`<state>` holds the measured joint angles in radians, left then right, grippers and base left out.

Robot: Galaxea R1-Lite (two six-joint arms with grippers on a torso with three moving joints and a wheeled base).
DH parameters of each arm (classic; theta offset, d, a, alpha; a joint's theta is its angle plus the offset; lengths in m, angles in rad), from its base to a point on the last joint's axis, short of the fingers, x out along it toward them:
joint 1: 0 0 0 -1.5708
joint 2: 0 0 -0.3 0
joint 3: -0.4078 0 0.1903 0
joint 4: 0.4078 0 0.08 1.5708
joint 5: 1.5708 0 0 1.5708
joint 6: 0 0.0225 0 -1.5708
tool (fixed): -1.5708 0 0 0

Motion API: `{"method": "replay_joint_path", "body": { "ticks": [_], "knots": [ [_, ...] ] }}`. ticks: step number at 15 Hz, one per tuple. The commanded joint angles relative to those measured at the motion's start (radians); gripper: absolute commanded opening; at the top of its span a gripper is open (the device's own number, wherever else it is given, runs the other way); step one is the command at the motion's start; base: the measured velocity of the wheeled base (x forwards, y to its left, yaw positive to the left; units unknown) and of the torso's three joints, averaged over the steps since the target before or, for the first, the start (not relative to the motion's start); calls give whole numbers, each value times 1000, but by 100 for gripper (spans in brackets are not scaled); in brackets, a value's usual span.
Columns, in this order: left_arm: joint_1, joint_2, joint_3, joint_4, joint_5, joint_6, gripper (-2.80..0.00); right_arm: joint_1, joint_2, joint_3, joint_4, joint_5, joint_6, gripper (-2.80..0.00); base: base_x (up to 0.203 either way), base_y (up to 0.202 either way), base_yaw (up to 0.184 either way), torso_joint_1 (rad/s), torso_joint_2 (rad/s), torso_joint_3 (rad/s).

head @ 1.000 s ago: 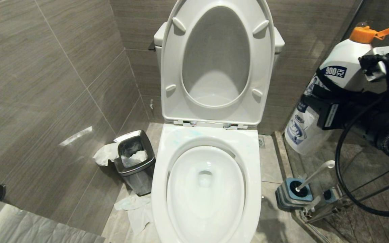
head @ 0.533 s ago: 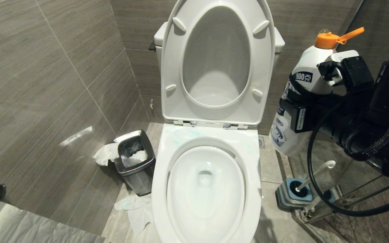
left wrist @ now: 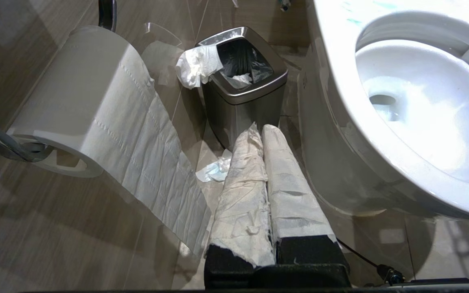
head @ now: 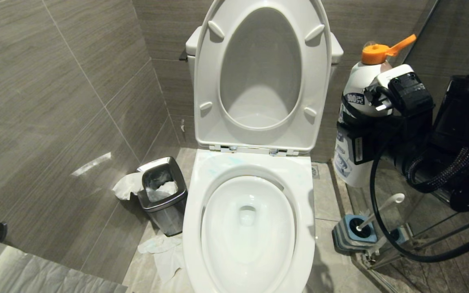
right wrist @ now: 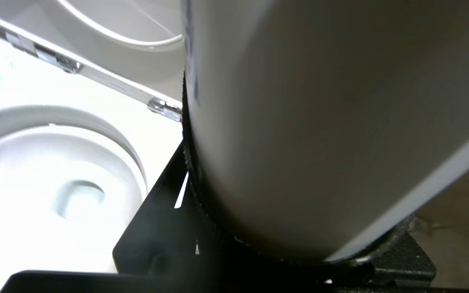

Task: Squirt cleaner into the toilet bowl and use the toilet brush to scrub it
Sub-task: Pour in the cleaning agent

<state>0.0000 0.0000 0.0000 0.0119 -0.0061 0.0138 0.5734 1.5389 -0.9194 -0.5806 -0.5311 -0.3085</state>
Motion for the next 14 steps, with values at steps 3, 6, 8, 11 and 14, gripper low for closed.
{"method": "replay_joint_path", "body": {
  "ticks": [3,6,8,11,14],
  "knots": [
    [0,1,2,0,0,0,-280,0,-2,-3,-1,-3,-120,-280,0,0,0,0,0,0],
    [0,1,2,0,5,-6,-280,0,-3,-6,4,4,-223,-280,0,0,0,0,0,0],
    [0,0,2,0,5,-8,-280,0,0,-18,8,6,-283,-280,0,0,0,0,0,0],
    [0,1,2,0,4,-8,-280,0,5,-60,48,3,-374,-280,0,0,0,0,0,0],
    [0,0,2,0,4,-8,-280,0,19,-79,51,5,-462,-280,0,0,0,0,0,0]
  ]
}}
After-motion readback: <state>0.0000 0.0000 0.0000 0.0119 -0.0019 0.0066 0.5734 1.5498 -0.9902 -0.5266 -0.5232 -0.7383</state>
